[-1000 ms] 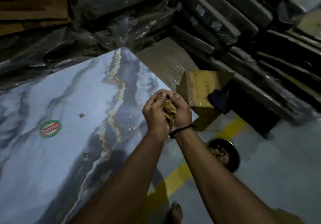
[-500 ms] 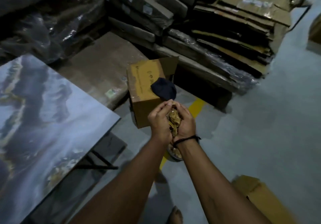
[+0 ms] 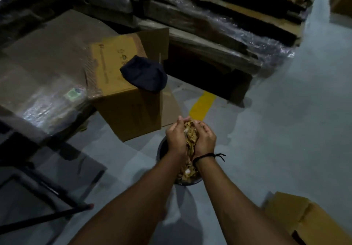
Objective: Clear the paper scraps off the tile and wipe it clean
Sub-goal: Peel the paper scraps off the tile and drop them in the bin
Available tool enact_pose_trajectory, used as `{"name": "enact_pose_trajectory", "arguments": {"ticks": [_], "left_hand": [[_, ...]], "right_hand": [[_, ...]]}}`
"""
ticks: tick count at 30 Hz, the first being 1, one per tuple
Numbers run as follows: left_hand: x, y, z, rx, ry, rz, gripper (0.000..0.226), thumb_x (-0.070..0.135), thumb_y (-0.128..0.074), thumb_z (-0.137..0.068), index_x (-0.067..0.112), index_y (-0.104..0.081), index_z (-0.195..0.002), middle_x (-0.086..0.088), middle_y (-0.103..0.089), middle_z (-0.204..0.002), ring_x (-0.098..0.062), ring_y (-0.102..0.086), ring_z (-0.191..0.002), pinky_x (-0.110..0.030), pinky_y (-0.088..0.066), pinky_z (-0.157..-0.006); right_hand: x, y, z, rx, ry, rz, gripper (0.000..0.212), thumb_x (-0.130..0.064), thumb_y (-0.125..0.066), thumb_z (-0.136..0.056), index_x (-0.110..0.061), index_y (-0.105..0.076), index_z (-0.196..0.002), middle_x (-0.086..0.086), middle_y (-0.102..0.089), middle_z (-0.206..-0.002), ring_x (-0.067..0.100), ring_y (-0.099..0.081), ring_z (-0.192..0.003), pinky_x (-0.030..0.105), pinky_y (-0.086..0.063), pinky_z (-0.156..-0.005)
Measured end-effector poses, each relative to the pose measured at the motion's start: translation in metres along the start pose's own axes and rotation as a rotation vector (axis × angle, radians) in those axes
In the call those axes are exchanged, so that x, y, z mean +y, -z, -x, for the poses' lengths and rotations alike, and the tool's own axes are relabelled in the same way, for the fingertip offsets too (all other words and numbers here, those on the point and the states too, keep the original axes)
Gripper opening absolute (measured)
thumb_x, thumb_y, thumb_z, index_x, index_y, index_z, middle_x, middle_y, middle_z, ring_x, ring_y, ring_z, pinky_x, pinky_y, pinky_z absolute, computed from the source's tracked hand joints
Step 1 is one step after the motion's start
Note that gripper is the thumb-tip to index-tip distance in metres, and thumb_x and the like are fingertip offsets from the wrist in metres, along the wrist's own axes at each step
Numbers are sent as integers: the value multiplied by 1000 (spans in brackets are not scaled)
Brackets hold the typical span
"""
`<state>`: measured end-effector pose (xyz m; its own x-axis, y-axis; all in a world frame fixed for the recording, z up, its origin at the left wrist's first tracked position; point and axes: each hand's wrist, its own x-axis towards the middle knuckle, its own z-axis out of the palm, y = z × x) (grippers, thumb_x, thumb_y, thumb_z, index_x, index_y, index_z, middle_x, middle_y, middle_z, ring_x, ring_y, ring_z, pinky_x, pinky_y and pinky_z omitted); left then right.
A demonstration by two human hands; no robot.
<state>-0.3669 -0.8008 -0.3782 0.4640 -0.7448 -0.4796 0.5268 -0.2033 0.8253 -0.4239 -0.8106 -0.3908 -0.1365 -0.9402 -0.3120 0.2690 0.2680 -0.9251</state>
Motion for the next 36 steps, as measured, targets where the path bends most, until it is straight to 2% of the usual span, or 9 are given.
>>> {"name": "enact_pose_trajectory", "arguments": {"ticks": [5, 8, 11, 15, 18, 24, 27, 31, 36], "left_hand": [[-80, 25, -76, -114, 173, -90, 70, 71, -33, -87, 17, -56, -123, 0, -69, -112, -13, -65, -101, -33, -53, -87], [-149, 47, -128, -96, 199, -238, 121, 103, -34, -41, 35, -38, -141, 4, -27, -154, -22, -33, -138, -50, -32, -110], [-164, 49, -124, -101, 159, -248, 119, 103, -31, -41, 33, -47, -136, -2, -23, -157, -22, -22, -143, -50, -26, -114], [-132, 33, -92, -110, 218, -239, 81, 74, -19, -86, 19, -53, -133, -3, -49, -136, -26, -45, -127, -46, -38, -107], [-134, 32, -102, -101, 307, -186, 90, 81, -22, -79, 14, -57, -127, -14, -60, -126, -30, -57, -113, -47, -45, -101], [-107, 27, -104, -219, 374, -53, 83, 71, -10, -89, 16, -23, -149, -10, -19, -157, -29, -17, -145, -48, -14, -115], [-109, 35, -104, -245, 351, -42, 79, 67, -5, -91, 17, -24, -149, -7, -19, -157, -25, -11, -146, -46, -6, -116], [-112, 36, -86, -249, 246, -84, 73, 63, -9, -94, 17, -39, -142, -7, -35, -151, -23, -27, -142, -41, -17, -115], [-104, 32, -30, -509, 274, -287, 83, 69, -14, -78, 25, -35, -145, 4, -41, -146, -20, -36, -137, -31, -34, -104]], "right_hand": [[94, 30, -63, -17, 51, 187, 39, -29, -52, -92, 1, -66, -113, 11, -66, -114, 22, -60, -107, 33, -48, -93], [138, 41, -82, -97, -15, 307, 50, -43, -46, -96, 0, -64, -115, 14, -64, -117, 27, -58, -113, 45, -43, -103], [163, 47, -90, -100, -80, 374, 63, -67, -40, -86, -17, -66, -115, 4, -66, -117, 21, -59, -112, 48, -43, -104], [145, 38, -79, -67, 90, 549, 36, -42, -39, -97, -20, -68, -98, -1, -65, -100, 18, -59, -98, 39, -47, -91], [138, 35, -73, -23, 255, 636, 18, -18, -51, -96, -10, -68, -94, 4, -65, -99, 24, -60, -96, 36, -48, -82], [176, 58, -80, -184, 57, 952, 33, -16, -43, -100, -9, -57, -129, 13, -58, -133, 31, -52, -122, 36, -40, -98], [167, 70, -90, -54, 22, 930, 30, -15, -42, -101, -6, -62, -122, 15, -62, -127, 33, -55, -118, 34, -41, -94], [139, 58, -81, -99, -101, 882, 32, -20, -41, -101, -7, -68, -113, 14, -64, -123, 30, -57, -115, 34, -43, -93], [82, 34, -61, 16, -616, 89, 87, -74, -26, -89, -9, -35, -147, 18, -44, -146, 36, -50, -126, 43, -48, -80]]}}
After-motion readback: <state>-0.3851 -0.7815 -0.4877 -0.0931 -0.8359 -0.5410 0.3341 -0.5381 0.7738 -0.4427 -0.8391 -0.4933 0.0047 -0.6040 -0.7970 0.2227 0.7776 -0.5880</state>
